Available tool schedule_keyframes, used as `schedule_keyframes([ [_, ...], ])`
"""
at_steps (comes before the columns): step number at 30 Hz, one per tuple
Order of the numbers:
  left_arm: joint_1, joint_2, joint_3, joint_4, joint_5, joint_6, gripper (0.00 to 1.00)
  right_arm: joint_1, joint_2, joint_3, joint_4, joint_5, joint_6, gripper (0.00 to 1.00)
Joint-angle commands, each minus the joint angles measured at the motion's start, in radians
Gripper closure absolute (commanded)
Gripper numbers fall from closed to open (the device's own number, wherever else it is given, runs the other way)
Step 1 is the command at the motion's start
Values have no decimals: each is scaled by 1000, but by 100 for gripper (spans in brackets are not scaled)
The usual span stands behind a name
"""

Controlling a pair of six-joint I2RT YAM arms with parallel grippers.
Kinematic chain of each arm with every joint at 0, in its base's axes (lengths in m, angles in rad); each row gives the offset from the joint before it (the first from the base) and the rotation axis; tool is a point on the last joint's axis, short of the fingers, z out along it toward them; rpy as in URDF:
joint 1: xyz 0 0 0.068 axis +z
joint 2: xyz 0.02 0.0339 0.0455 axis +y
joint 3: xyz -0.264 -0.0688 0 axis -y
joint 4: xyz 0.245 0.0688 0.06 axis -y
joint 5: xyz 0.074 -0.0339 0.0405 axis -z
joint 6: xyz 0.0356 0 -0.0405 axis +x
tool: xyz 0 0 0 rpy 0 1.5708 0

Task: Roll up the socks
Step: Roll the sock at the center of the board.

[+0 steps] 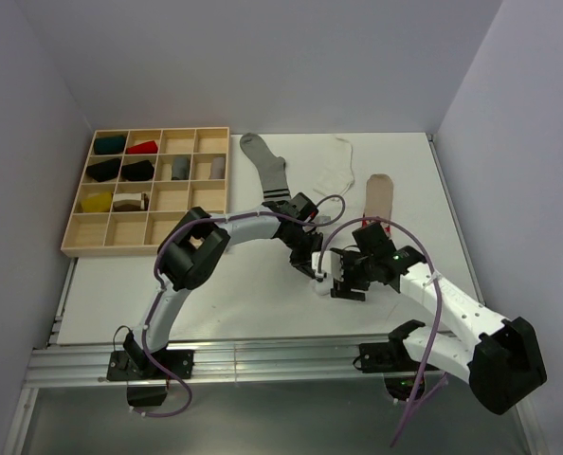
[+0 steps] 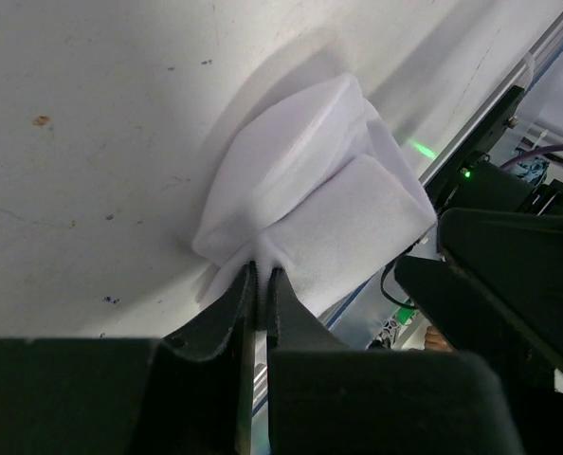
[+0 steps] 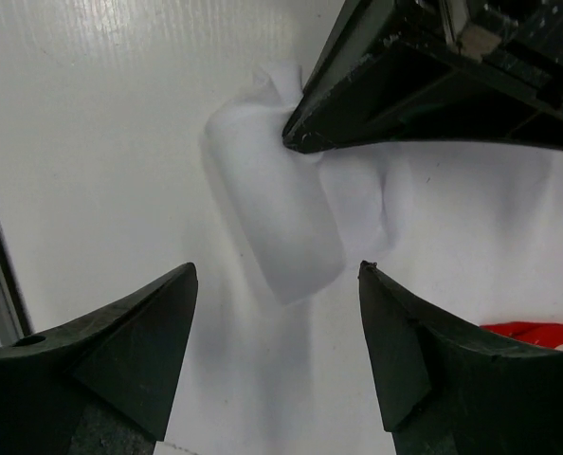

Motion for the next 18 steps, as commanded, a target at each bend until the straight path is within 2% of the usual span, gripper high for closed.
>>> schedule_keyframes([
  [1, -12, 65, -12, -59, -96, 44, 100, 40, -18, -20, 91, 64, 10, 24],
  [14, -12, 76, -4, -60, -86, 51, 100, 165, 31, -73, 238, 179, 34, 23],
  [18, -12, 77, -2, -62, -82, 51, 100, 177, 71, -59, 236, 187, 51, 29],
])
